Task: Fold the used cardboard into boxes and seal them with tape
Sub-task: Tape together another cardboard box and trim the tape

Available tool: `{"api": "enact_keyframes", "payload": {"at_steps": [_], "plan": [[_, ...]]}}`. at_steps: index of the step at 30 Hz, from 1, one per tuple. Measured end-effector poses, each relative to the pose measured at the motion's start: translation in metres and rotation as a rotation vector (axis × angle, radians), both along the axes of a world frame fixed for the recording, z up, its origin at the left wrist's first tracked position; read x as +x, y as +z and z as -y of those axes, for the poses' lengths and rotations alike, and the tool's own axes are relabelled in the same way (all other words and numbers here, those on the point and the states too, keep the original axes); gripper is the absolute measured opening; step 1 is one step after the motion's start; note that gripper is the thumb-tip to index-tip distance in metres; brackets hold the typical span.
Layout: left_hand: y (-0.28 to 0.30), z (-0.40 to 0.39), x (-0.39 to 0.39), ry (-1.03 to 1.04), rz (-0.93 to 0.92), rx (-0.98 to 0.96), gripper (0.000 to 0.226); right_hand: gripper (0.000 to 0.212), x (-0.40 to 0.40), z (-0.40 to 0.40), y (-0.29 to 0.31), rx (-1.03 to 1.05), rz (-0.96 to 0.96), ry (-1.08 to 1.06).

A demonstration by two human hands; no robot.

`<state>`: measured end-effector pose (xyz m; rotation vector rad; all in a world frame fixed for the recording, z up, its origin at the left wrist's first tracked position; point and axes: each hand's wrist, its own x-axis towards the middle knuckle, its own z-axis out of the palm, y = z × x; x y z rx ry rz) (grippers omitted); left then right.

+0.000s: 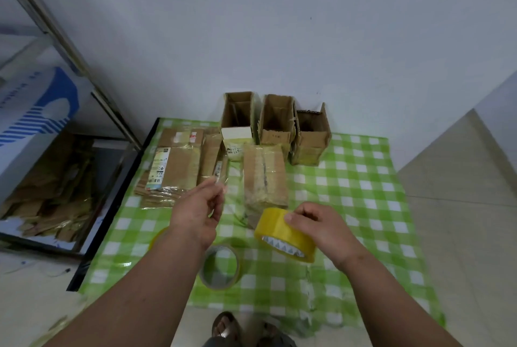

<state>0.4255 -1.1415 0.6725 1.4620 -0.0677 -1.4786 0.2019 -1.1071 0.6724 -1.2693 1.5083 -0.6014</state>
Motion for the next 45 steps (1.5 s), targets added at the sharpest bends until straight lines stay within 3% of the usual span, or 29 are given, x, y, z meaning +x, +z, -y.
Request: {"api": "enact_keyframes", "payload": {"at_steps": [3, 6, 15, 18, 26, 29, 32, 35, 41, 45], "plan": [[0.0, 0.0, 0.002, -0.092, -0.052, 0.058, 0.005, 0.023, -0.004, 0.001, 0.01, 0.025, 0.035, 0.008], [-0.003, 0.003, 0.003, -0.142, 0.011, 0.04, 0.012, 0.038, -0.007, 0.003, 0.014, 0.026, 0.039, 0.021], [-0.006, 0.014, -0.012, -0.105, 0.327, 0.02, 0.017, 0.048, -0.017, 0.021, 0.018, 0.014, 0.018, 0.123], [-0.006, 0.015, -0.019, -0.054, 0.319, 0.041, 0.015, 0.047, -0.029, 0.032, 0.022, 0.008, 0.019, 0.143], [0.0, 0.011, -0.04, 0.047, 0.048, 0.028, 0.025, 0.026, -0.063, 0.06, 0.022, -0.008, -0.056, 0.308], [0.002, 0.007, -0.043, -0.045, 0.106, 0.034, 0.028, 0.023, -0.072, 0.067, 0.02, -0.004, -0.057, 0.349], [0.005, 0.004, -0.051, -0.1, 0.183, 0.055, 0.013, 0.026, -0.079, 0.074, 0.019, 0.002, -0.059, 0.382], [0.0, 0.006, -0.055, 0.001, 0.26, 0.055, 0.015, 0.029, -0.082, 0.078, 0.021, 0.013, -0.041, 0.427], [-0.012, 0.007, -0.054, 0.124, 0.325, 0.026, 0.025, 0.01, -0.081, 0.085, 0.018, 0.075, -0.038, 0.462], [-0.021, 0.007, -0.059, 0.204, 0.322, -0.023, 0.025, 0.018, -0.082, 0.091, 0.018, 0.029, -0.078, 0.428]]}}
